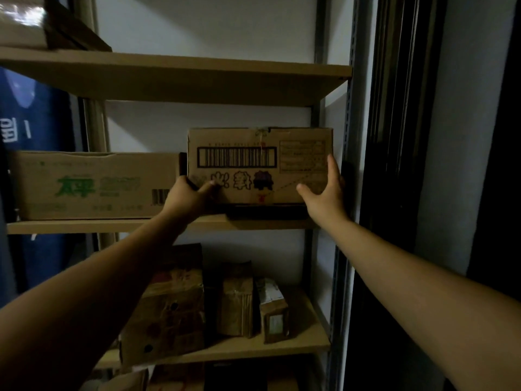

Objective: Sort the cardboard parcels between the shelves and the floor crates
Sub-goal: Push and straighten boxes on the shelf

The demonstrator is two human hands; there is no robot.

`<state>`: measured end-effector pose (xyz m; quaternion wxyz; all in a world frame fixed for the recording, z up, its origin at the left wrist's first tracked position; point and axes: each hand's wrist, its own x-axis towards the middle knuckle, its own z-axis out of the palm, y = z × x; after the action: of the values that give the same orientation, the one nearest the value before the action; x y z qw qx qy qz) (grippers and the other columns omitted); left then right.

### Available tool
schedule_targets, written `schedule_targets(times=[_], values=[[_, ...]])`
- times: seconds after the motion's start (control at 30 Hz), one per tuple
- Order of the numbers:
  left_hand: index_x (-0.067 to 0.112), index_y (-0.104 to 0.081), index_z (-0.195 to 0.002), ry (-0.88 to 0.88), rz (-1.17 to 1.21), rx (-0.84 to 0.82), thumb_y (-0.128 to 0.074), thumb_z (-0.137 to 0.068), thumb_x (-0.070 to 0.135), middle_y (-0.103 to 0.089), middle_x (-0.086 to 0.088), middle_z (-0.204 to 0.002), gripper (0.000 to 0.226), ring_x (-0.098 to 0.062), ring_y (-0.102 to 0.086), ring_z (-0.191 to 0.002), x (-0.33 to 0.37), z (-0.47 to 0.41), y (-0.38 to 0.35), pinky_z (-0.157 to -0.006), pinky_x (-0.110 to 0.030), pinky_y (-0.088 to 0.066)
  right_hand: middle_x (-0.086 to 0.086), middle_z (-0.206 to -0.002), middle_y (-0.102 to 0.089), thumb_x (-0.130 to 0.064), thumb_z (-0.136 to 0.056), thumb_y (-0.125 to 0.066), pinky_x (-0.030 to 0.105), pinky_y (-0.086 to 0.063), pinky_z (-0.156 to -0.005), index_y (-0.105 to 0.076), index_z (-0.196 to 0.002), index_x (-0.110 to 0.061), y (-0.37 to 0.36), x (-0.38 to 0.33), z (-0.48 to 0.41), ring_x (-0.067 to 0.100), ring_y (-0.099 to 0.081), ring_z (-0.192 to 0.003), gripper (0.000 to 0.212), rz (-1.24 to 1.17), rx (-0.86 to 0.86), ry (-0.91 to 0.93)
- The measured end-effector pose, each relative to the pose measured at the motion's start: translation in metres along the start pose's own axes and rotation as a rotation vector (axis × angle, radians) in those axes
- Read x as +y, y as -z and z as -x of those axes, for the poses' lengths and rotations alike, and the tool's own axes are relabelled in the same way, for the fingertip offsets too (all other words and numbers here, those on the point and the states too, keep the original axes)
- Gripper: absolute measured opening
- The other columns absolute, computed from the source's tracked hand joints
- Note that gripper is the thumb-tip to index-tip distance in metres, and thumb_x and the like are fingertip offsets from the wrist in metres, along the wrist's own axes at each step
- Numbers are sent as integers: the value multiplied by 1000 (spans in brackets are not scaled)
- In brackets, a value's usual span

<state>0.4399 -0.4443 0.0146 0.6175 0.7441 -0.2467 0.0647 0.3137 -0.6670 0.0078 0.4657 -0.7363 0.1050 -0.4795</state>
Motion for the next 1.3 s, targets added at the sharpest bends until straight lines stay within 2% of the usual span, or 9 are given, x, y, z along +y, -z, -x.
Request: schedule_targets(times=[0.1, 0.2, 0.37, 0.53, 0.77, 0.9, 1.07, 1.2, 1.3], values=[[13, -45, -128, -51, -4, 117, -60, -89, 33, -60, -2, -117, 47, -18, -62, -102, 14, 9, 5, -73, -30, -54, 1, -154, -24, -21, -89, -65, 45, -31, -112, -15, -150, -34, -3, -12, 0, 21, -26, -141, 80, -40, 95, 60], [16, -43, -126, -128, 24, 154, -66, -83, 36, -58, -3, -121, 52, -21, -59, -108, 28, 23, 8, -90, -44, -53, 2, -152, -24, -23, -89, -64, 31, -29, -104, -18, -149, -32, -1, -25, 4, 20, -27, -139, 76, -78, 144, 92], [37, -42, -124, -237, 22, 202, -71, -49, 67, -55, 7, -123, 87, -21, -50, -120, 47, 37, 19, -95, -50, -48, 9, -152, -16, -27, -84, -70, 30, -32, -102, -21, -147, -30, 4, -49, 13, 22, -27, -138, 81, -105, 209, 151], [25, -32, -139, -340, 165, 223, -71, -79, 29, -51, 1, -131, 71, -15, -52, -118, 77, 46, 19, -90, -33, -51, 9, -150, -18, -28, -80, -74, 24, -31, -97, -22, -147, -27, 9, -68, 13, 20, -27, -136, 84, -126, 229, 222], [22, -27, -141, -435, 222, 316, -66, -86, 25, -46, 1, -137, 67, -12, -46, -122, 116, 37, 24, -84, -22, -47, 6, -151, -22, -21, -83, -70, 39, -35, -105, -19, -146, -32, 14, -98, -12, 23, -28, -138, 82, -200, 244, 288], [21, -28, -142, -403, 155, 312, -62, -88, 16, -47, 2, -137, 64, -11, -46, -121, 119, 26, 26, -97, -30, -45, 4, -157, -18, -10, -92, -58, 36, -32, -106, -3, -152, -30, 18, -102, -24, 21, -23, -142, 84, -230, 162, 245], [20, -28, -142, -245, 143, 190, -56, -93, 26, -51, 5, -122, 57, -14, -52, -108, 101, 4, 23, -86, -32, -45, 1, -161, -6, -17, -92, -60, 47, -26, -113, 13, -149, -38, 11, -87, -36, 24, -14, -146, 95, -100, 159, 210], [21, -31, -142, -60, 142, 55, -62, -88, 35, -55, -4, -129, 64, -24, -57, -110, 69, -11, 18, -92, -44, -49, 2, -160, -10, -18, -91, -61, 44, -27, -111, 16, -149, -34, 3, -61, -38, 24, -21, -144, 98, -109, 54, 66], [21, -31, -142, -39, 152, 67, -58, -90, 35, -54, -7, -131, 60, -27, -56, -113, 58, -19, 10, -96, -47, -47, 2, -160, -8, -17, -89, -65, 43, -27, -111, 14, -150, -35, -2, -47, -41, 25, -18, -145, 101, -110, 37, 41]])
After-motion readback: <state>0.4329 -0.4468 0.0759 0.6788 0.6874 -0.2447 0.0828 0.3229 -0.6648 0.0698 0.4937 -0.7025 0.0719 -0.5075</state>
